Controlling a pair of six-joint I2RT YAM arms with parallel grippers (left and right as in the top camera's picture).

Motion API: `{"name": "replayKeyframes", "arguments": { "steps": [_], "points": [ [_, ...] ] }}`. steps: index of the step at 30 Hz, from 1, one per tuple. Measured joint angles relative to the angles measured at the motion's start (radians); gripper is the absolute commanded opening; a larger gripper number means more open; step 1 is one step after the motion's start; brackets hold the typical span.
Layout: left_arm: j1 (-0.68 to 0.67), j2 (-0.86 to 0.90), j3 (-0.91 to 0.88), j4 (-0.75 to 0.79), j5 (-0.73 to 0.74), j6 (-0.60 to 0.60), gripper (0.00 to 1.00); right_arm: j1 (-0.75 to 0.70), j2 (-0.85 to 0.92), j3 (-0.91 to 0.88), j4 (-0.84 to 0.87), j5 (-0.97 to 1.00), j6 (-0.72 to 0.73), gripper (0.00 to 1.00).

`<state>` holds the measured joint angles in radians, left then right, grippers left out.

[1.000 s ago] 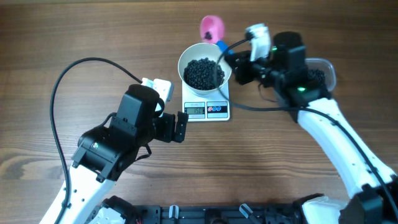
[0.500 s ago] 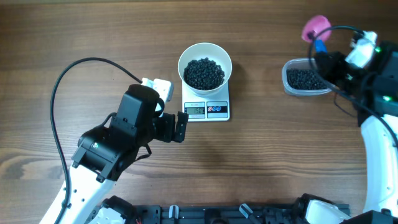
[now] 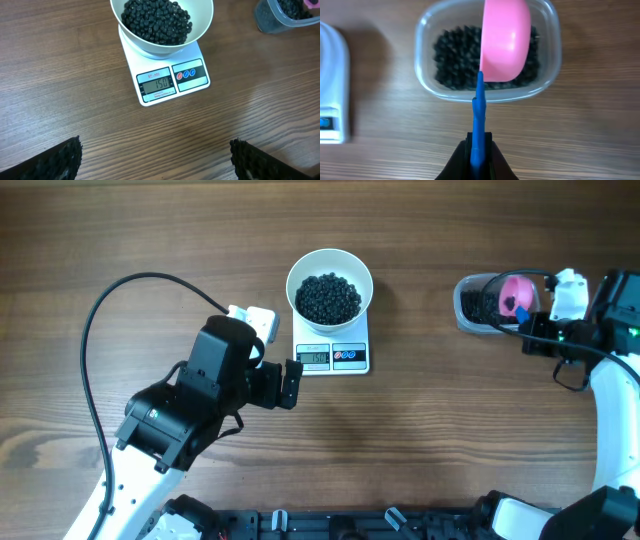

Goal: Scoop item into bowl and weigh 150g on scale
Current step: 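Return the pink scoop to the tub and lower it onto the beans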

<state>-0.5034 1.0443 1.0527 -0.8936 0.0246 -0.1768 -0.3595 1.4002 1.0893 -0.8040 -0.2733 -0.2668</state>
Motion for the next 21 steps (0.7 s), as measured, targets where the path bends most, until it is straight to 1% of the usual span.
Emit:
{"name": "replayKeyframes", "arguments": {
  "steps": [3,7,11,17,21],
  "points": [
    [0.000,0.000,0.000,0.000,0.000,0.000,1.00,0.077,0.002,0.000,0.024,0.141,-0.073,0.04],
    [0.000,0.000,0.000,0.000,0.000,0.000,1.00,0.180,0.002,0.000,0.085,0.331,-0.111,0.04],
    [0.000,0.000,0.000,0.000,0.000,0.000,1.00,0.240,0.002,0.000,0.094,0.436,-0.163,0.04],
    [0.000,0.000,0.000,0.000,0.000,0.000,1.00,0.256,0.002,0.000,0.094,0.461,-0.172,0.04],
    [0.000,0.000,0.000,0.000,0.000,0.000,1.00,0.245,0.003,-0.012,0.097,0.315,-0.114,0.04]
  ]
}}
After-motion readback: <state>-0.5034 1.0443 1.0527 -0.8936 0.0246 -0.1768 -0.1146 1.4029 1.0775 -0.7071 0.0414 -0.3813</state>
